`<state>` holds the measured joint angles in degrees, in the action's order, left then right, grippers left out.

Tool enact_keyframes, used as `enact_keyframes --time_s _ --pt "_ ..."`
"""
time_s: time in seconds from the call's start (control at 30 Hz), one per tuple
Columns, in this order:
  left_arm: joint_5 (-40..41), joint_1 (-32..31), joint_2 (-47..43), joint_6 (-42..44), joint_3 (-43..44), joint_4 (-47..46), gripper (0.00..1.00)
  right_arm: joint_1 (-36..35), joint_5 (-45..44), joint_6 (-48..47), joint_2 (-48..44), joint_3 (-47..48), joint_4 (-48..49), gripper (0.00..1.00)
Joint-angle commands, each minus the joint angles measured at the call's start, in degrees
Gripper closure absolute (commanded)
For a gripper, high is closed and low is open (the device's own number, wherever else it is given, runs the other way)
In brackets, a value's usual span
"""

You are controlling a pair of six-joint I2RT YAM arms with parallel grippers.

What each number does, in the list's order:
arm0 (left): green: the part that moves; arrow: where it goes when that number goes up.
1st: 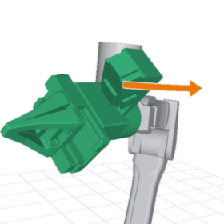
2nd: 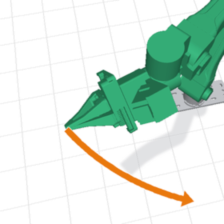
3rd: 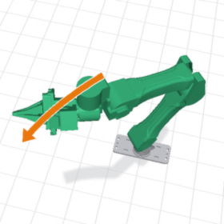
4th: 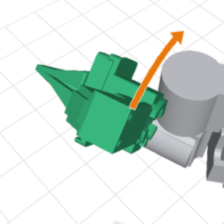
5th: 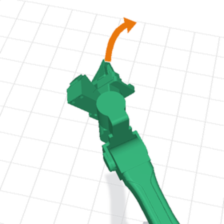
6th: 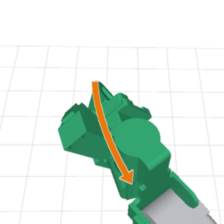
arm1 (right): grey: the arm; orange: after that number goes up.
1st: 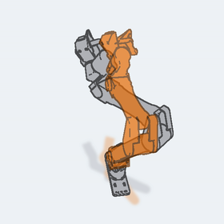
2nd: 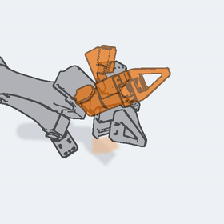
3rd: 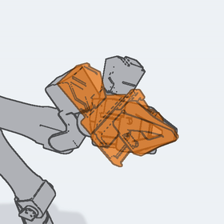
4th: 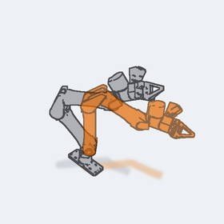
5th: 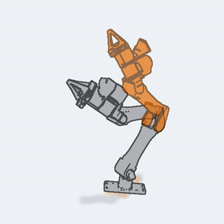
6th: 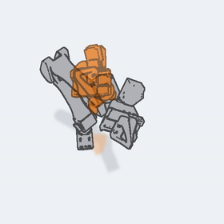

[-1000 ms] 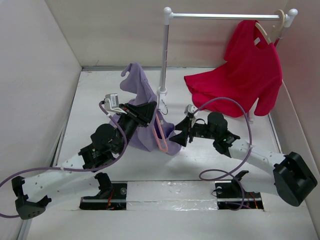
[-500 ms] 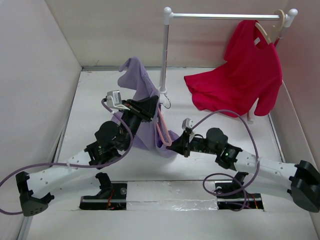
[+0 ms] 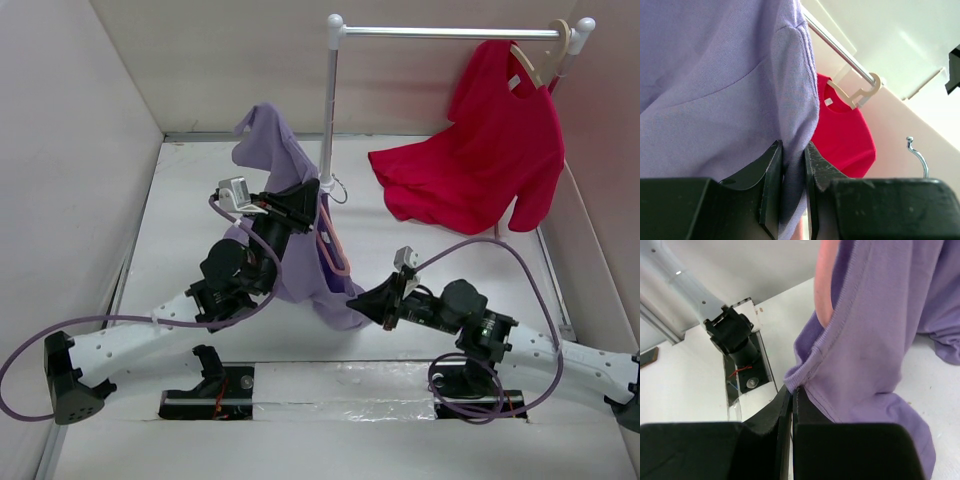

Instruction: Place the t-shirt on the hanger

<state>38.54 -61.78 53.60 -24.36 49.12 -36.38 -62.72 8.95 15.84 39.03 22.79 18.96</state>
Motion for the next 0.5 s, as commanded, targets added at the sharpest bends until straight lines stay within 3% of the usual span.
enact_keyframes --time_s 0.0,0.33,0.47 --pt "0.0 0.1 0.4 2.5 0.4 -8.2 1.0 -0.9 -3.1 3.1 -1.8 2.4 -4.5 1.0" --pt "-0.7 0.1 -0.7 0.1 -4.7 -6.9 1.0 -1.4 -8.6 2.0 -2.1 16.0 -16.3 1.0" --pt "-0.4 0.1 -0.4 -0.1 -5.2 -6.9 1.0 -1.4 -4.8 3.1 1.3 21.5 -14.5 1.0"
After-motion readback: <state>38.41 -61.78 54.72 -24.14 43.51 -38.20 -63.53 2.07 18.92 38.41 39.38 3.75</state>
